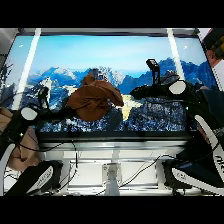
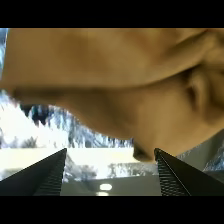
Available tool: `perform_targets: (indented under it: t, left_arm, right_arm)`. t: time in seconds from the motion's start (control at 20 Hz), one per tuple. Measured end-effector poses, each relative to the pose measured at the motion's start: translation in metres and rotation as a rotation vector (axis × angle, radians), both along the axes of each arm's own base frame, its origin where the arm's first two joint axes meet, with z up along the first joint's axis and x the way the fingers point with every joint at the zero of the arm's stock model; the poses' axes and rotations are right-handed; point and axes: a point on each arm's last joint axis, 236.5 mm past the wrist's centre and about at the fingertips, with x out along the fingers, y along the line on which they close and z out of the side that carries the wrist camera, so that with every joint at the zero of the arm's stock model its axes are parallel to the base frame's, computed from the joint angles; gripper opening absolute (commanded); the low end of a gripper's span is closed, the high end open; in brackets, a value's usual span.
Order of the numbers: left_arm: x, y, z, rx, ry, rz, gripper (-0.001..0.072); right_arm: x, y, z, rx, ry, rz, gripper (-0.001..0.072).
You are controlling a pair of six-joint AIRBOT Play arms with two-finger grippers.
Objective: Fold the clothes and pants, and hang the long-sleeved shirts on hangers.
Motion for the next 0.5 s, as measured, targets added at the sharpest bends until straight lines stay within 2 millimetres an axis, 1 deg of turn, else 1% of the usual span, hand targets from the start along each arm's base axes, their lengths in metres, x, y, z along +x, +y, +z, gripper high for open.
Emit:
perform_targets:
  t: [0.1, 0.25, 0.35, 0.5]
  left_arm:
    - [-0.008, 0.0, -0.01, -0.027, 0.034, 0.053, 0.0576]
    - [-0.012, 0.004, -0.019, -0.027, 0.057, 0.096, 0.0577]
    - [-0.011, 0.01, -0.023, -0.012, 0.06, 0.129, 0.0577]
    - [-0.002, 0.017, -0.029, -0.005, 0.044, 0.178, 0.0577]
  right_arm:
    - [0.0, 0.0, 0.0, -0.002, 0.0, 0.001, 0.0225]
    - [0.0, 0.0, 0.0, -0.003, 0.0, 0.001, 0.0225]
    - [0.0, -0.001, 0.0, -0.004, -0.001, 0.001, 0.0225]
    - [0.0, -0.001, 0.0, -0.004, -0.001, 0.001, 0.0224]
